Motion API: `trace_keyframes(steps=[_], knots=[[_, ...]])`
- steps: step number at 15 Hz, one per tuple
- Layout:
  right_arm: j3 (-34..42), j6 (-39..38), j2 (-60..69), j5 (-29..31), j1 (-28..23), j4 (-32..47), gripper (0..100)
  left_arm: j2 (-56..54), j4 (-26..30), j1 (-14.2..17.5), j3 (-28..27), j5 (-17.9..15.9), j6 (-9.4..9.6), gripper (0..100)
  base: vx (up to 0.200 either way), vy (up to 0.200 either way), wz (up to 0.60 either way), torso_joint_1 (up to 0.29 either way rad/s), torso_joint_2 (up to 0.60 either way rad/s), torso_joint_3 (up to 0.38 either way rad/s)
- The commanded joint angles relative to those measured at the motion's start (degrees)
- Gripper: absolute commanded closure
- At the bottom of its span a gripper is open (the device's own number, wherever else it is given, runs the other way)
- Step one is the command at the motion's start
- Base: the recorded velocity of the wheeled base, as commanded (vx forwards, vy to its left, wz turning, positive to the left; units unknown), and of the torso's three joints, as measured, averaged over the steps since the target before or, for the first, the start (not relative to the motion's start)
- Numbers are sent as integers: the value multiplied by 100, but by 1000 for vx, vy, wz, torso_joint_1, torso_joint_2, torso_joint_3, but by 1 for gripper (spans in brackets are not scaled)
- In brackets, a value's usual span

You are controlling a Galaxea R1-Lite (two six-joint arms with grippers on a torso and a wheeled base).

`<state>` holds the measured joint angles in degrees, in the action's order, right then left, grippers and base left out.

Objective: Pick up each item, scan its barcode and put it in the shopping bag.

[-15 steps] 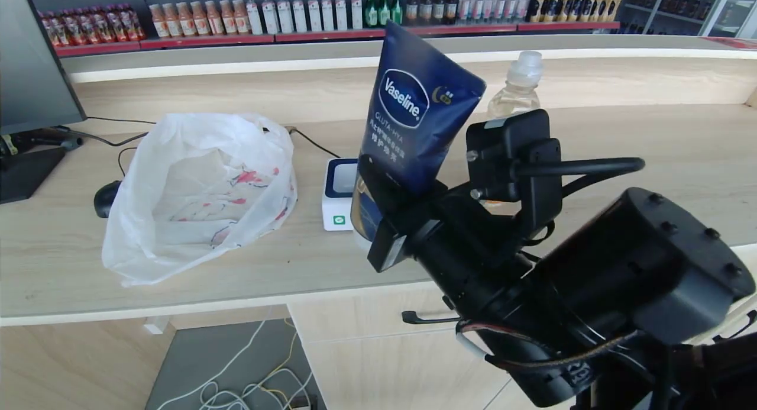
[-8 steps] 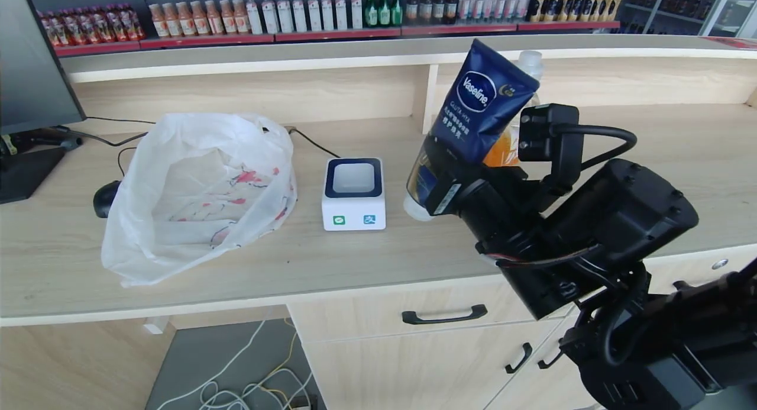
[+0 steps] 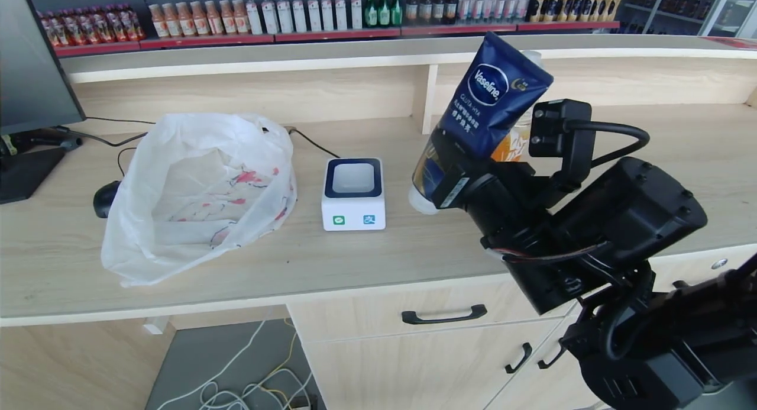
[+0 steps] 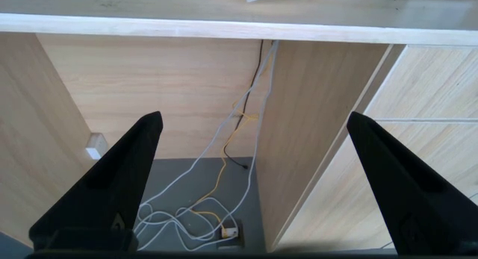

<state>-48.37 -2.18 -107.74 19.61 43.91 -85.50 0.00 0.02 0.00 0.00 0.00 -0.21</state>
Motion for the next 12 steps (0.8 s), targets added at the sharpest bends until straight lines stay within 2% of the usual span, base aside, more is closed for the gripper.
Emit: trace_keyframes(steps=[1, 6, 12], knots=[[-49, -2, -28, -2, -40, -28, 100, 0, -2, 0, 0, 0, 3, 0, 0, 200, 0, -2, 2, 2], [-23, -2, 95, -2, -49, -80, 100, 0, 6, 0, 0, 0, 3, 0, 0, 200, 0, 0, 2, 0], [-49, -2, 183, -2, -40, -116, 100, 0, -2, 0, 0, 0, 3, 0, 0, 0, 0, 0, 0, 0]])
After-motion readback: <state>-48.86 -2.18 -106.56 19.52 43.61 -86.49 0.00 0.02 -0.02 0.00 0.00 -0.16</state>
